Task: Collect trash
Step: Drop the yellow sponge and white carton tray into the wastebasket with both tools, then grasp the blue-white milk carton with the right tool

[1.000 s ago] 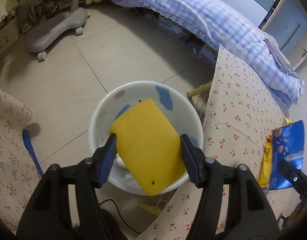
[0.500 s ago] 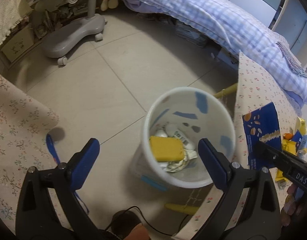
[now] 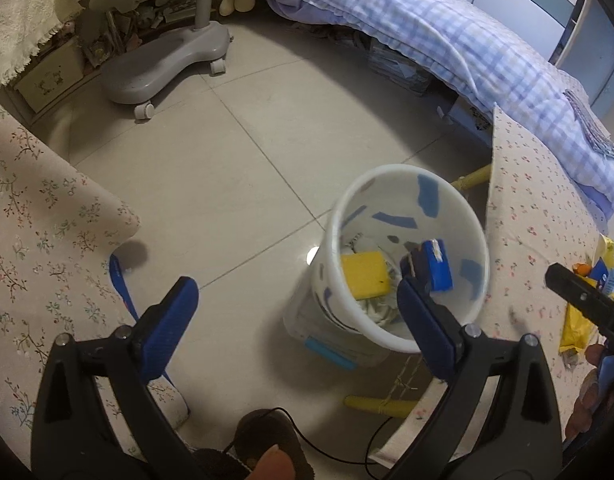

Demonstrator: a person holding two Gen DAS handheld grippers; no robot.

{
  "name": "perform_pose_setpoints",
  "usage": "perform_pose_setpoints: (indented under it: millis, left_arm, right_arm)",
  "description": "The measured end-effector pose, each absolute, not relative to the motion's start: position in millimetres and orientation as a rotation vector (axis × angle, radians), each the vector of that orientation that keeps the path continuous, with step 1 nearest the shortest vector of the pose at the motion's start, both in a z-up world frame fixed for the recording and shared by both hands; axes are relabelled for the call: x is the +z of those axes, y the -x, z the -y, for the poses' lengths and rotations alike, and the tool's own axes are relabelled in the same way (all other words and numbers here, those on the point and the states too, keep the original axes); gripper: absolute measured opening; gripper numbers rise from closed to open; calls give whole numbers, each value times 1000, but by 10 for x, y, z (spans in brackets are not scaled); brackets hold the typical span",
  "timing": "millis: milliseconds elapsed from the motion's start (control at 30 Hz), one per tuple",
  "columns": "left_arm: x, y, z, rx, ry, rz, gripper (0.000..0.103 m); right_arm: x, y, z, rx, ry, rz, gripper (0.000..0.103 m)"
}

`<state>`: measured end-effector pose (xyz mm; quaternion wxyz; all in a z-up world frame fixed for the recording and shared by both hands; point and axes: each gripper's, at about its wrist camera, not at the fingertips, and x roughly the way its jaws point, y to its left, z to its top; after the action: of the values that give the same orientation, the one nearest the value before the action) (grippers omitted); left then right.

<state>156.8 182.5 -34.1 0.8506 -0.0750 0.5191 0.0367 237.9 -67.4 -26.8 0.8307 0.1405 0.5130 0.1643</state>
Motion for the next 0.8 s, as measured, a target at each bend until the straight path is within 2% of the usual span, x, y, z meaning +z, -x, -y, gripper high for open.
perform_pose_setpoints:
  millis: [233, 800]
  left_arm:
    - [-308, -1575, -1245, -20, 97, -1087, 101]
    - [-275, -1558, 191, -240, -1, -1144, 101]
  right_arm:
    - [26, -2027, 1328, 181, -269, -1027, 80]
    - [286, -1309, 3028, -144, -294, -971, 84]
